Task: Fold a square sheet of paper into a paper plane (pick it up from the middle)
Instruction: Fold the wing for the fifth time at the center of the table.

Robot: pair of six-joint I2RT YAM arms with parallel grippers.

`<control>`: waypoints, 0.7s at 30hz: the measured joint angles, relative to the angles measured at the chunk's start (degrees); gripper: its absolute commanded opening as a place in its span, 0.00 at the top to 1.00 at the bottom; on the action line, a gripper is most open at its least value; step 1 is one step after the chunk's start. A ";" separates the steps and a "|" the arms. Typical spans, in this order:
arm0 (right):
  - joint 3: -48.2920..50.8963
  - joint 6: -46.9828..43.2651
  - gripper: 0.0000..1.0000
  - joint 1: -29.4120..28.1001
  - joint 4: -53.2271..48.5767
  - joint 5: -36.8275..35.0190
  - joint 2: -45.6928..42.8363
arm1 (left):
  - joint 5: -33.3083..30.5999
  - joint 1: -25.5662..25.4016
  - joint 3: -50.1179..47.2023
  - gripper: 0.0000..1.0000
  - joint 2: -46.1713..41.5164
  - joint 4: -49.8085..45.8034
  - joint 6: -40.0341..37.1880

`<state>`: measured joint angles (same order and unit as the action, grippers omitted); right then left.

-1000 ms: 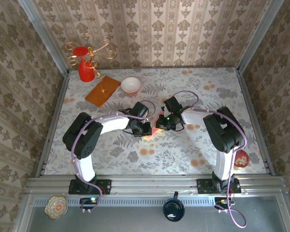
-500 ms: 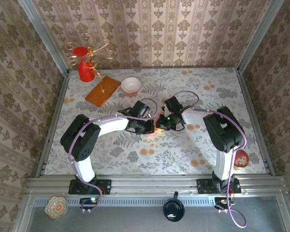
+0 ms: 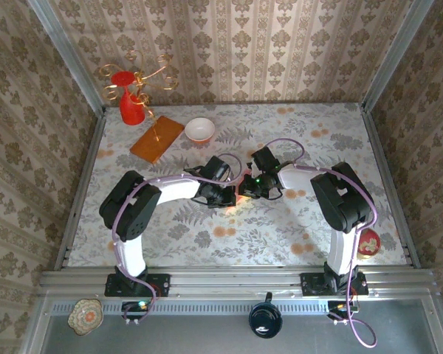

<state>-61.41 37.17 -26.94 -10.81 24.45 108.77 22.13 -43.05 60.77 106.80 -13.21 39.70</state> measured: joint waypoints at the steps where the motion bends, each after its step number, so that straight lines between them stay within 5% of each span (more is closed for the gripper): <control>1: -0.07 -0.11 0.84 0.04 -0.13 -0.04 -0.22 | 0.07 0.00 -0.02 0.98 0.00 0.00 0.11; 21: -8.11 -2.93 0.83 2.95 -6.16 -9.33 0.61 | 0.52 0.07 -0.52 0.99 0.00 0.85 0.70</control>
<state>-69.52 34.24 -23.99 -16.97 15.11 109.38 22.65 -42.98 60.25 106.80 -12.36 40.40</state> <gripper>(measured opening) 0.167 0.060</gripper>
